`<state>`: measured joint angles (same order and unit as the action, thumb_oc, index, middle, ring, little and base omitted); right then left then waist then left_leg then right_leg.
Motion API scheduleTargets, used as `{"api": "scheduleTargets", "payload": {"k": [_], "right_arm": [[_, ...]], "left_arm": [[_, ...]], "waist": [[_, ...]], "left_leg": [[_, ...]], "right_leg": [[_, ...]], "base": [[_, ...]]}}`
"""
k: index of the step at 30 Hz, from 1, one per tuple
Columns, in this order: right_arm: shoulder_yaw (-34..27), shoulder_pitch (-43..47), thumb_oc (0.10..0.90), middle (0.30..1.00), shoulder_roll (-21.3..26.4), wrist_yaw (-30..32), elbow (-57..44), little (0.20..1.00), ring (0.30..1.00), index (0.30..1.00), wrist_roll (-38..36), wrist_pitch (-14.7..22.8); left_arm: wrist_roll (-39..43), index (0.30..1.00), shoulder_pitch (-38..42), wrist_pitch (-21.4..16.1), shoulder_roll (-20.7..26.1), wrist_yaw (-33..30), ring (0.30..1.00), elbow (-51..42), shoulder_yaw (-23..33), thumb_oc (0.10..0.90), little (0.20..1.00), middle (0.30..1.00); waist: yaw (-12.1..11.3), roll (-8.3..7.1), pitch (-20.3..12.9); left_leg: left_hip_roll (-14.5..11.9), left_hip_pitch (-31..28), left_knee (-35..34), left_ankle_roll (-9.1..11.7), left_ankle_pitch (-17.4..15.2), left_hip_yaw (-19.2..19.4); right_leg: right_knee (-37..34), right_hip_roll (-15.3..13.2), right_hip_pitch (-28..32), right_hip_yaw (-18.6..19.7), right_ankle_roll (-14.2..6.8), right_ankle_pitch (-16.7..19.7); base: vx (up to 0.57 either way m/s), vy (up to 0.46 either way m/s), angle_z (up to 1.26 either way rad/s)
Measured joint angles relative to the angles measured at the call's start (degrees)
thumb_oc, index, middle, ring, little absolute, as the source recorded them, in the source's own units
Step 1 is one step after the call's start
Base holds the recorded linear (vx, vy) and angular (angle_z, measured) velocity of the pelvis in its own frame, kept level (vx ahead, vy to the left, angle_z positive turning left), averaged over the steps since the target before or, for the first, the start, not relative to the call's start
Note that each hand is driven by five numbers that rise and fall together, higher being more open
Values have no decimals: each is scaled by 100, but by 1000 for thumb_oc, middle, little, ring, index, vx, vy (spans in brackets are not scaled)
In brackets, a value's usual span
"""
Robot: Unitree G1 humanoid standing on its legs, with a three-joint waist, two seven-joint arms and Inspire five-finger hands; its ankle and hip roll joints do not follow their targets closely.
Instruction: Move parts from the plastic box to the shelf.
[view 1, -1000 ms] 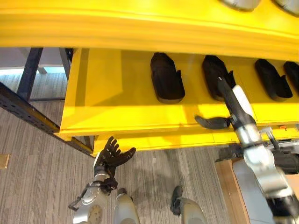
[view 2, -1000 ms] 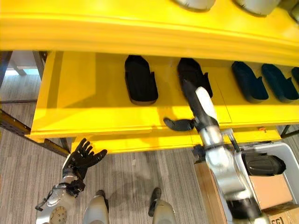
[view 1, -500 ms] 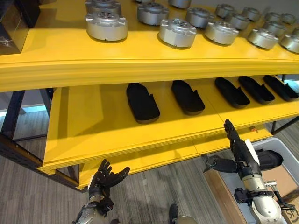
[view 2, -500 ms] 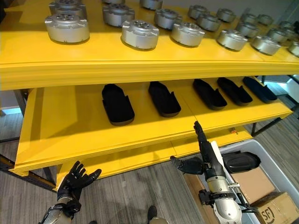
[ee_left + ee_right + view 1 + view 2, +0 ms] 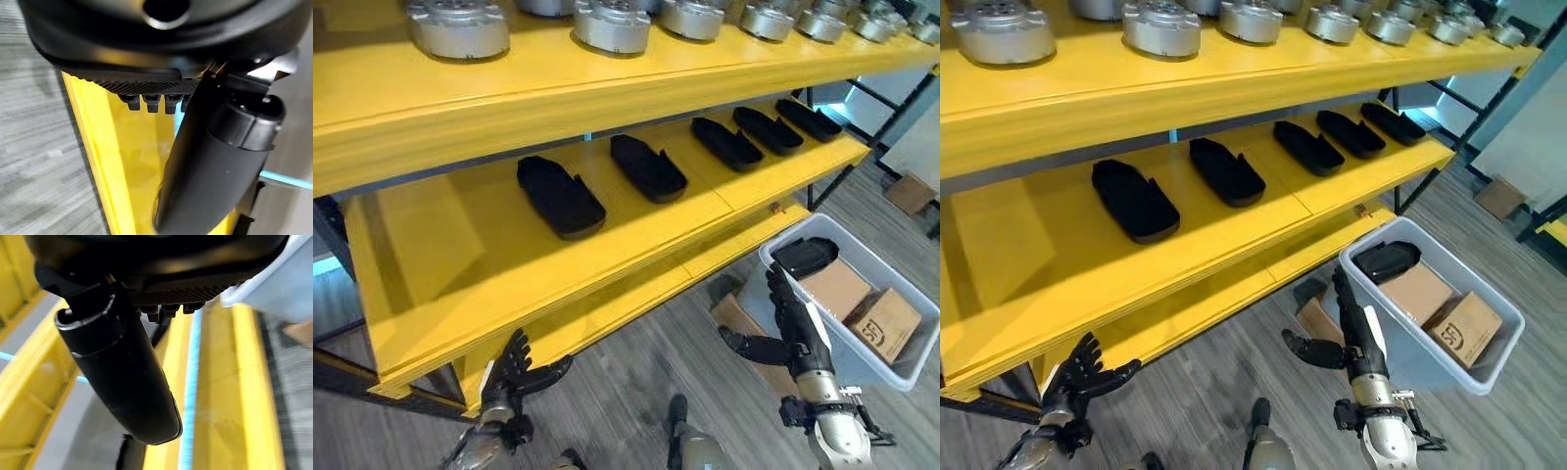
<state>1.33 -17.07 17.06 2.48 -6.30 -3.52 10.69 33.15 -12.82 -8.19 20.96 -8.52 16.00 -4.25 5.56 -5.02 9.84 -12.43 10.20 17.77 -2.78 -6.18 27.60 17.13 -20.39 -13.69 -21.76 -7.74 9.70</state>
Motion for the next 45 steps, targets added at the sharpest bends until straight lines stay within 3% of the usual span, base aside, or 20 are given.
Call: {"api": "scheduleTargets", "payload": {"k": [2,3,5,6,7,9,13,18,28,33,36,38,39,40,41,42,43,45], "right_arm": [[45,87,900,1000,17,3,-4,1000,1000,1000,0,5],[93,192,900,1000,23,23,8,1000,1000,1000,0,6],[206,274,900,1000,25,71,7,1000,1000,1000,-1,7],[268,240,900,1000,1,47,-18,1000,1000,1000,2,4],[241,330,900,1000,67,68,-4,1000,1000,1000,-1,-12],[210,273,900,1000,197,106,-4,1000,1000,1000,-3,-25],[-195,-174,900,1000,371,122,-8,1000,1000,1000,-56,-64],[-254,-365,900,1000,373,114,-10,1000,1000,1000,-159,-73],[-247,-423,900,1000,480,124,-8,1000,1000,1000,-158,-66],[-204,-325,900,1000,531,125,6,1000,1000,1000,-156,-41],[-202,-277,900,1000,545,180,17,1000,1000,1000,-118,-32],[-158,-238,900,1000,570,196,37,1000,1000,1000,-99,-34],[-141,-178,900,1000,622,204,48,1000,1000,1000,-98,-34],[-197,22,900,1000,818,275,52,1000,1000,1000,-99,-43],[-239,127,900,1000,849,322,71,1000,1000,1000,-99,-42],[-346,267,900,1000,821,349,188,1000,1000,1000,-101,-39],[-368,316,900,1000,798,362,302,1000,1000,1000,-107,-44],[-354,405,900,1000,778,356,478,1000,1000,1000,-108,-38]], "left_arm": [[14,1000,-26,0,-8,13,1000,-46,-36,900,1000,1000],[28,1000,-83,-5,-12,8,1000,-78,15,900,1000,1000],[30,1000,-153,-28,26,22,1000,-106,103,900,1000,1000],[44,1000,-242,-41,-8,18,1000,-82,323,900,1000,1000],[58,1000,-265,-26,-168,-1,1000,-53,453,900,1000,1000],[68,1000,-399,-24,-237,46,1000,-85,389,900,1000,1000],[148,1000,-542,-22,-719,198,1000,-164,313,900,1000,1000],[220,1000,-664,-23,-814,300,1000,-370,208,900,1000,1000],[220,1000,-773,-25,-811,303,1000,-517,40,900,1000,1000],[219,1000,-413,-35,-764,282,1000,-546,-171,900,1000,1000],[219,1000,-108,-60,-746,265,1000,-546,-213,900,1000,1000],[221,1000,17,-72,-644,247,1000,-520,-224,900,1000,1000],[221,1000,59,-76,-629,242,1000,-521,-215,900,1000,1000],[222,1000,72,-73,-700,213,1000,-564,-224,900,1000,1000],[220,1000,108,-96,-735,238,1000,-547,-223,900,1000,1000],[220,1000,109,-95,-817,265,1000,-521,-223,900,1000,1000],[224,1000,116,-96,-877,274,1000,-496,-217,900,1000,1000],[247,1000,123,-97,-847,270,1000,-457,-216,900,1000,1000]], "waist": [[-129,38,37],[-152,-23,31],[-243,-241,21],[-267,-472,14],[-263,-329,95],[-200,-169,128],[158,168,68],[344,326,10],[391,759,-68],[436,771,9],[490,798,257],[302,696,427],[172,633,474],[62,477,630],[-32,385,709],[-56,397,743],[-86,420,776],[-126,466,833]], "left_leg": [[-22,-137,-279,-15,157,225],[-17,-201,-409,104,261,461],[55,-296,-488,265,294,617],[32,-331,-472,488,385,761],[-88,-308,-484,666,427,604],[-164,-328,-629,840,531,278],[-360,-476,-1192,845,1029,133],[-339,-668,-1548,845,1244,228],[-428,-871,-1811,975,1393,553],[-524,-725,-1807,996,1433,648],[-741,-638,-1614,1034,1482,647],[-859,-581,-1217,1066,1495,55],[-793,-460,-992,944,1464,-585],[-419,90,-217,852,1043,-2028],[-26,135,-298,950,801,-2636],[195,391,-355,857,560,-2687],[274,456,-584,869,532,-2810],[254,729,-903,860,583,-2835]], "right_leg": [[1,-181,351,-151,-157,-274],[-331,-278,730,-243,-354,-418],[-764,-287,1048,-208,-386,-439],[-1377,-118,1336,-92,-454,-588],[-1510,72,1296,20,-313,-487],[-1652,309,1223,81,-271,-487],[-1809,730,1228,81,-65,-427],[-1855,812,1230,153,-28,-438],[-1646,970,968,463,86,-488],[-1187,1004,507,585,107,-763],[-874,1182,320,680,240,-939],[-602,1258,87,945,394,-1101],[-583,1301,42,1165,449,-1084],[-765,1228,-44,1493,586,-891],[-870,1134,-65,1702,549,-786],[-1103,1119,-4,1745,547,-667],[-1229,1141,79,1731,543,-649],[-1171,1193,105,1704,470,-707]], "base": [[-90,-98,-88],[-22,-146,-93],[25,-177,-97],[31,-131,-106],[30,-105,-108],[31,-96,-68],[54,-114,-26],[30,-71,-11],[-12,-95,-15],[5,-166,-13],[43,-168,-16],[1,-36,-57],[44,-39,-94],[97,-35,-87],[163,37,-76],[181,120,-35],[197,166,-21],[256,216,-21]]}}
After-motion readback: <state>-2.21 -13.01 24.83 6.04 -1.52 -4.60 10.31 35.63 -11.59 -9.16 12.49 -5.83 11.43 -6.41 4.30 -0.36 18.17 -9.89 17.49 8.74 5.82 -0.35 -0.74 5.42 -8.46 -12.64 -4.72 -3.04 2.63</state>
